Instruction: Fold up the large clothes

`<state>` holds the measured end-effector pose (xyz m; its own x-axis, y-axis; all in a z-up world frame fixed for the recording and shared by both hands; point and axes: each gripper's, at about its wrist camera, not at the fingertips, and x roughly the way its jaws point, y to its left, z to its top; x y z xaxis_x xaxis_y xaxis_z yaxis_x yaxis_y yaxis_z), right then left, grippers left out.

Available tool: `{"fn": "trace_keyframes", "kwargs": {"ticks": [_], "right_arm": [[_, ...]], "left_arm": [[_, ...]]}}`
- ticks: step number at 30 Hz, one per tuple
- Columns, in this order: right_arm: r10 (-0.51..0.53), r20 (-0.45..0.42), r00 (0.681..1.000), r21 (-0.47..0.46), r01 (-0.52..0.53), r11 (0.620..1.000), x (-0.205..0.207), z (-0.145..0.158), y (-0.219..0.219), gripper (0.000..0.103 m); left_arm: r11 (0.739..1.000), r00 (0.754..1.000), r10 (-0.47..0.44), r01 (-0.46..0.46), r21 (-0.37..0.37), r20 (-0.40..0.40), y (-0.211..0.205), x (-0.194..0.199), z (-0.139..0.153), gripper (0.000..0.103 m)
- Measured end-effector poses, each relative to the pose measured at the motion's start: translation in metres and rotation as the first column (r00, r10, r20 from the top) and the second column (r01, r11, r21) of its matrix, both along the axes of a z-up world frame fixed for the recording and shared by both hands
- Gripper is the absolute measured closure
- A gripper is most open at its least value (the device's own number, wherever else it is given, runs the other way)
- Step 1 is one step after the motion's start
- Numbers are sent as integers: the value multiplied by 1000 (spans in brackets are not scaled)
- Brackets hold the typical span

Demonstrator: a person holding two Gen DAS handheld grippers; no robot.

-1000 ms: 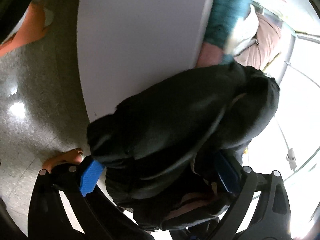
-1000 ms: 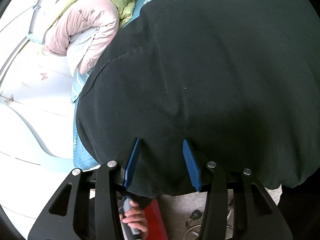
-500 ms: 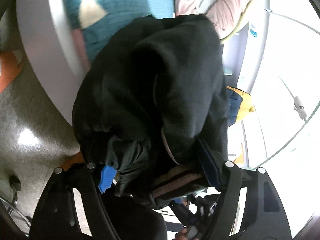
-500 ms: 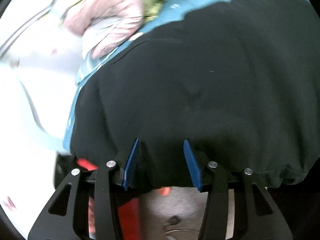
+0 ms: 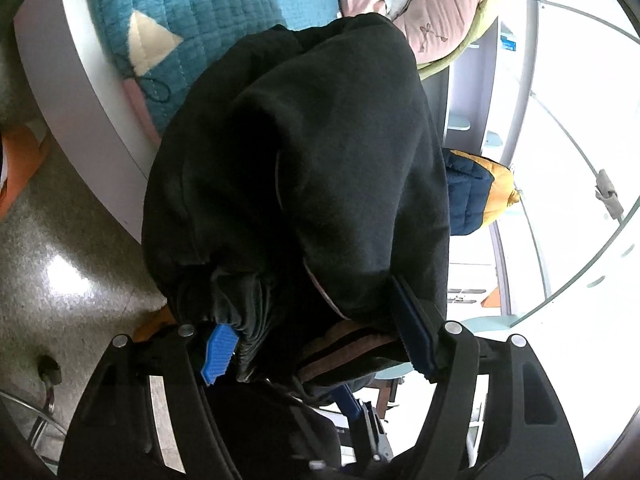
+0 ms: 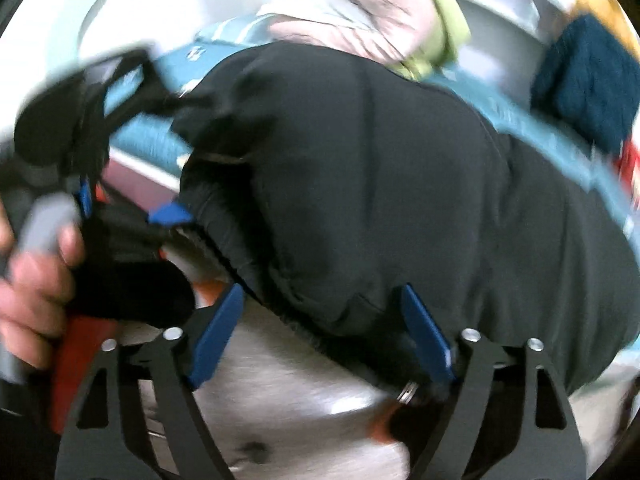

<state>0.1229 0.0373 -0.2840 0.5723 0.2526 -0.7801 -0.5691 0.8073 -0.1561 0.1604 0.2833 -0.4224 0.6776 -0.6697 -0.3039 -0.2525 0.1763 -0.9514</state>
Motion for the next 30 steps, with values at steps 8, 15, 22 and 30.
{"fn": "trace_keyframes", "kwargs": {"ticks": [8, 15, 22, 30], "right_arm": [[44, 162, 986, -145, -21, 989, 6, -44, 31, 10], [4, 239, 971, -207, 47, 977, 19, -60, 48, 35], [-148, -79, 986, 174, 160, 972, 54, -15, -5, 69], [-194, -206, 959, 399, 264, 878, 67, 29, -36, 72]], "left_arm": [[999, 999, -32, 32, -42, 0, 6, 8, -7, 34], [995, 999, -52, 50, -87, -16, 9, 11, -12, 34], [975, 978, -195, 201, -93, 68, -6, 4, 29, 18], [983, 954, -149, 113, 148, 260, 44, -30, 109, 11]]}}
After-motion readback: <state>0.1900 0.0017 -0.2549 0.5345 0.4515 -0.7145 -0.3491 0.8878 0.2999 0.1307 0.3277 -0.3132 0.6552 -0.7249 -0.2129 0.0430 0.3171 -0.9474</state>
